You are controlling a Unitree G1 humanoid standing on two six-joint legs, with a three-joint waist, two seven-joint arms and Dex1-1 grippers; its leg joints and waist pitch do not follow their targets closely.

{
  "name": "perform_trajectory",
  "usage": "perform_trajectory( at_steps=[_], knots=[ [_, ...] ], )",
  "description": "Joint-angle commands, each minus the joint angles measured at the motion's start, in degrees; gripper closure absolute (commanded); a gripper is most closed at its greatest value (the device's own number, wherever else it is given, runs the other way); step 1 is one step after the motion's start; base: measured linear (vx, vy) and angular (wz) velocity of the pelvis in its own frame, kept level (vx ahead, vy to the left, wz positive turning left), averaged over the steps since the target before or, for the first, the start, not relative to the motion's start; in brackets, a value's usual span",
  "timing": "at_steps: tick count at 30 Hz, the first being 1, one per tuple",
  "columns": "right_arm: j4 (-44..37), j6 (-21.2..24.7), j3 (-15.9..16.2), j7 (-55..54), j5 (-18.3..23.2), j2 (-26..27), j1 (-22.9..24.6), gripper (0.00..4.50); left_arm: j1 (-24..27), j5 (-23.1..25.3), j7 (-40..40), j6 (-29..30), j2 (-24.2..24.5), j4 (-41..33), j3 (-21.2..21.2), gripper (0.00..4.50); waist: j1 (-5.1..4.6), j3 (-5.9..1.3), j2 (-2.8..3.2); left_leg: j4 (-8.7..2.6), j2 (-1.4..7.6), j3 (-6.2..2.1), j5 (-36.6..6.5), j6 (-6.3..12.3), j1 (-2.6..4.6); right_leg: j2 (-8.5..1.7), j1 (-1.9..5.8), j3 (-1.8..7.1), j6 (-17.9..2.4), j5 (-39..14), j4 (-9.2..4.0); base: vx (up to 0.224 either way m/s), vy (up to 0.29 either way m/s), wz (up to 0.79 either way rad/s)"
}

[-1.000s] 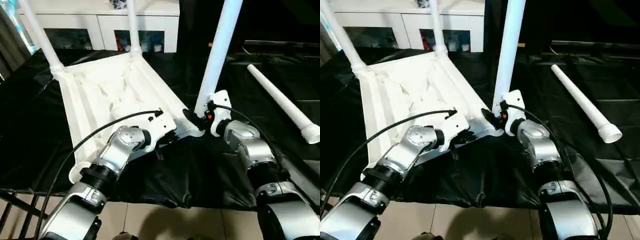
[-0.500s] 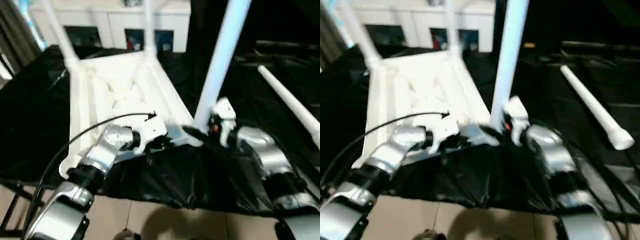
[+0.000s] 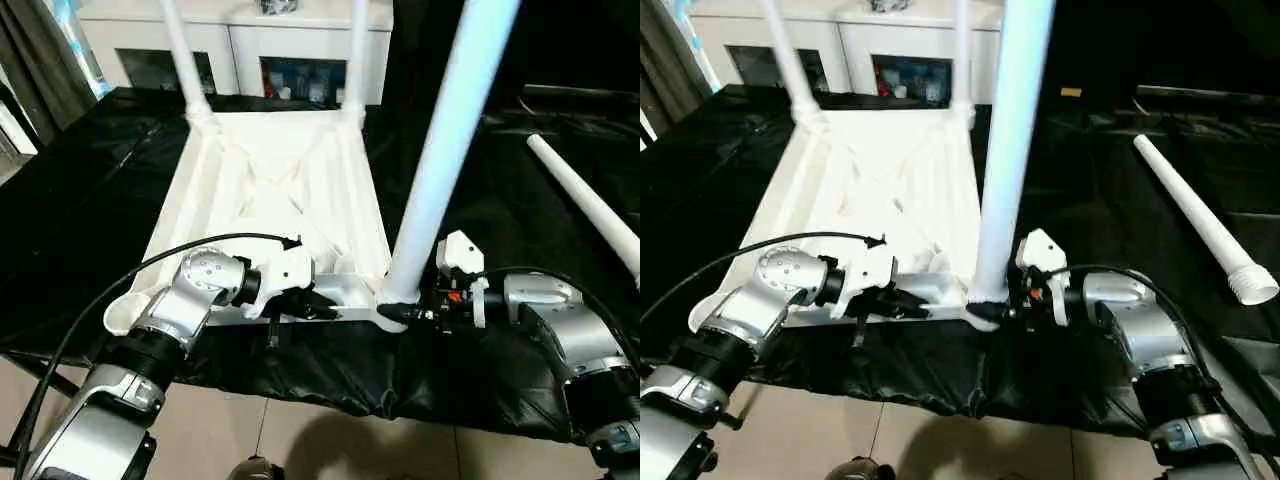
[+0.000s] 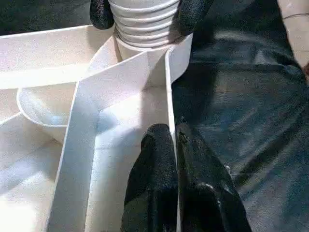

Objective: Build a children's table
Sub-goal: Rotate leg to tighten

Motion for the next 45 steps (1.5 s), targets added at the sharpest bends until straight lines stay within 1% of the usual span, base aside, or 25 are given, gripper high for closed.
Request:
perform_trajectory(
  at_steps=[1,9,12,13,14,15,16,17,18,19,20,21,22,23,24,26,29,30,31,33,36,40,41,44,45],
  knots=[
    [-2.0,0.6,1.5,1.4,0.8,-0.3,0.5,1.7,-0.5,-1.5,-1.9,-2.7,-0.2,-2.7,-0.6,4.5,-0.24,-4.35,-0.7,-3.72,3.3,-0.79,-8.7,5.23,1.27,-3.42,3.04,2.39,-15.3,-3.9,-3.33,0.0,0.0,0.0],
    [-3.8,1.5,2.2,2.1,0.7,-0.4,1.9,1.74,-0.4,-0.7,-2.4,-3.9,0.0,-1.6,-0.7,4.5,-0.17,-4.34,-0.66,-3.73,3.32,-0.77,-9.0,5.0,1.36,-3.41,2.97,2.41,-15.1,-4.6,-3.44,0.0,0.0,0.0],
    [-4.3,2.5,1.4,0.1,0.8,0.6,2.8,1.74,-0.5,-0.3,-0.3,-3.0,-0.7,-1.0,-0.2,4.5,-0.19,-4.32,-0.71,-3.76,3.31,-0.78,-9.1,4.76,1.36,-3.43,2.96,2.43,-14.9,-5.0,-3.46,0.0,0.0,0.0],
    [-3.9,2.9,0.5,-3.2,0.4,1.9,3.1,1.74,-0.9,0.3,2.4,-2.1,-1.5,-0.3,0.2,4.5,-0.18,-4.31,-0.8,-3.75,3.29,-0.73,-9.2,4.75,1.4,-3.39,2.93,2.45,-14.9,-5.1,-3.52,0.0,0.0,0.0],
    [-3.9,2.9,0.5,-3.2,0.4,1.9,3.1,1.74,-0.9,0.3,2.4,-2.1,-1.5,-0.3,0.2,4.5,-0.21,-4.26,-0.75,-3.77,3.31,-0.74,-9.4,4.42,1.47,-3.45,2.81,2.51,-14.8,-5.5,-3.59,0.0,0.0,0.0],
    [-1.3,3.7,-1.9,-14.8,-1.7,6.5,2.7,1.74,-2.5,2.7,11.5,0.8,-4.3,1.6,1.1,4.5,-0.26,-4.27,-0.8,-3.78,3.22,-0.81,-9.4,4.26,1.37,-3.46,2.97,2.47,-14.7,-5.8,-3.59,0.0,0.0,0.0],
    [-1.2,3.8,-2.0,-15.2,-1.8,6.6,2.7,1.74,-2.5,2.8,11.7,0.9,-4.4,1.7,1.1,4.5,-0.74,-3.96,-0.68,-4.03,3.2,-0.78,-10.2,3.33,1.41,-3.34,2.52,2.55,-14.6,-7.1,-3.8,0.0,0.0,0.0],
    [0.0,4.0,-3.1,-20.2,-2.4,8.9,2.5,1.74,-3.1,3.3,15.4,2.3,-5.9,2.2,1.7,4.5,-1.1,-3.91,-0.84,-4.26,3.04,-0.95,-12.7,1.89,1.56,-3.58,2.76,2.46,-13.6,-11.7,-4.3,0.0,0.0,0.0],
    [1.2,4.4,-3.9,-24.7,-3.0,11.0,2.2,1.74,-3.5,3.6,18.5,3.8,-7.6,2.4,2.1,4.5,-1.44,-3.9,-0.97,-4.35,2.9,-1.05,-13.7,0.8,1.44,-3.65,2.86,2.48,-12.6,-14.5,-4.43,0.0,0.0,0.0],
    [1.2,4.4,-3.9,-24.7,-3.0,11.0,2.2,1.74,-3.5,3.6,18.5,3.8,-7.6,2.4,2.1,4.5,-1.65,-3.87,-1.1,-4.43,2.84,-1.12,-13.6,0.53,1.3,-3.61,3.02,2.45,-12.1,-14.9,-4.52,0.0,0.0,0.0],
    [2.4,4.3,-4.4,-28.5,-3.7,13.0,1.8,1.75,-3.7,3.9,20.7,4.9,-9.1,2.2,2.2,4.5,-1.77,-3.91,-1.09,-4.41,2.81,-1.15,-13.6,0.47,1.28,-3.65,3.11,2.45,-11.9,-15.0,-4.58,0.0,0.0,0.0],
    [2.4,4.3,-4.4,-28.5,-3.7,13.0,1.8,1.75,-3.7,3.9,20.7,4.9,-9.1,2.2,2.2,4.5,-2.26,-3.98,-1.01,-4.32,2.82,-1.03,-13.1,0.73,1.34,-3.54,2.92,2.59,-12.0,-13.5,-4.6,0.0,0.0,0.0],
    [5.3,3.6,-5.2,-36.9,-4.9,17.9,0.1,1.75,-3.6,4.9,25.0,6.9,-12.7,1.4,1.7,4.5,-2.6,-4.0,-0.87,-4.24,2.73,-0.95,-12.6,0.98,1.3,-3.49,2.85,2.64,-12.1,-12.4,-4.62,0.0,0.0,0.0],
    [6.3,3.3,-5.6,-39.8,-5.1,19.8,-0.6,1.75,-3.5,5.1,26.1,7.4,-14.1,1.1,1.4,4.5,-2.93,-3.93,-0.97,-4.27,2.48,-1.02,-12.7,1.06,1.16,-3.5,2.97,2.5,-11.9,-13.2,-4.78,0.0,0.0,0.0],
    [7.1,2.9,-6.1,-42.5,-5.3,22.0,-1.4,1.75,-3.4,5.2,27.0,7.6,-15.7,1.1,1.0,4.5,-3.06,-4.0,-0.96,-4.17,2.44,-0.93,-12.4,1.27,1.34,-3.48,2.89,2.52,-11.7,-13.9,-4.9,0.0,0.0,0.0],
    [7.4,2.6,-6.3,-43.4,-5.3,22.8,-1.9,1.75,-3.3,5.2,27.2,7.5,-16.3,1.1,0.8,4.5,-3.19,-4.1,-0.87,-4.13,2.46,-0.94,-11.5,1.88,1.24,-3.36,3.0,2.5,-11.7,-12.8,-4.9,0.0,0.0,0.0],
    [8.2,0.9,-6.7,-44.4,-5.8,24.1,-2.6,1.75,-3.3,5.6,27.3,7.4,-17.1,1.4,0.3,4.5,-3.26,-4.3,-0.63,-4.04,2.53,-0.88,-9.9,3.32,1.15,-3.24,3.11,2.5,-12.5,-8.3,-4.46,0.0,0.0,0.0],
    [8.4,0.0,-7.0,-44.5,-5.7,24.5,-2.9,1.4,-3.2,6.0,27.4,7.1,-17.1,1.5,-0.1,4.5,-3.3,-4.25,-0.62,-4.07,2.55,-0.88,-9.9,3.49,1.12,-3.24,3.1,2.49,-12.7,-8.0,-4.46,0.0,0.0,0.0],
    [8.4,0.0,-7.0,-44.3,-5.6,24.5,-2.9,1.4,-3.2,6.0,27.4,7.1,-17.0,1.6,-0.1,4.5,-3.28,-4.23,-0.59,-4.08,2.56,-0.86,-10.1,3.59,1.19,-3.25,3.06,2.47,-12.8,-8.1,-4.5,0.0,0.0,0.0],
    [7.2,0.5,-7.2,-41.5,-4.7,23.6,-2.4,0.99,-2.9,6.2,26.3,5.8,-15.9,1.4,-0.3,4.5,-3.31,-4.11,-0.71,-4.13,2.54,-0.83,-11.2,3.69,1.22,-3.24,3.12,2.46,-12.8,-9.7,-4.67,0.0,0.0,0.0],
    [6.2,-0.6,-6.6,-39.3,-5.4,21.7,-1.7,0.83,-2.3,6.1,24.6,4.9,-14.7,0.7,-0.2,4.5,-3.27,-4.19,-0.69,-4.1,2.62,-0.87,-11.3,3.86,1.24,-3.33,3.2,2.51,-12.6,-9.7,-4.66,0.0,0.0,0.0],
    [4.1,-1.6,-5.4,-32.9,-5.0,17.3,-0.3,0.83,-1.0,5.4,20.7,2.9,-12.2,-0.7,-0.3,4.5,-2.99,-4.27,-0.76,-3.91,2.73,-0.79,-9.7,5.05,1.13,-3.35,3.31,2.53,-13.2,-6.7,-4.35,0.0,0.0,0.0],
    [3.7,-2.2,-5.1,-30.4,-5.0,15.8,0.1,0.83,-0.5,4.8,18.9,2.0,-11.2,-1.2,-0.3,4.5,-2.75,-4.31,-0.76,-3.85,2.75,-0.79,-9.3,5.5,1.16,-3.39,3.32,2.48,-13.5,-6.4,-4.26,0.0,0.0,0.0],
    [2.3,-3.5,-3.9,-23.1,-4.9,11.4,1.0,0.83,0.6,2.2,13.9,1.8,-9.2,-2.8,0.3,4.5,-2.45,-4.21,-0.8,-3.87,2.9,-0.7,-9.8,5.61,1.27,-3.37,3.16,2.51,-13.8,-7.0,-4.28,0.0,0.0,0.0],
    [2.3,-3.5,-3.9,-23.1,-4.9,11.4,1.0,0.83,0.6,2.2,13.9,1.8,-9.2,-2.8,0.3,4.5,-2.24,-4.11,-0.77,-3.91,2.91,-0.68,-10.2,5.59,1.24,-3.37,3.19,2.52,-13.6,-7.7,-4.29,0.0,0.0,0.0]
  ],
)
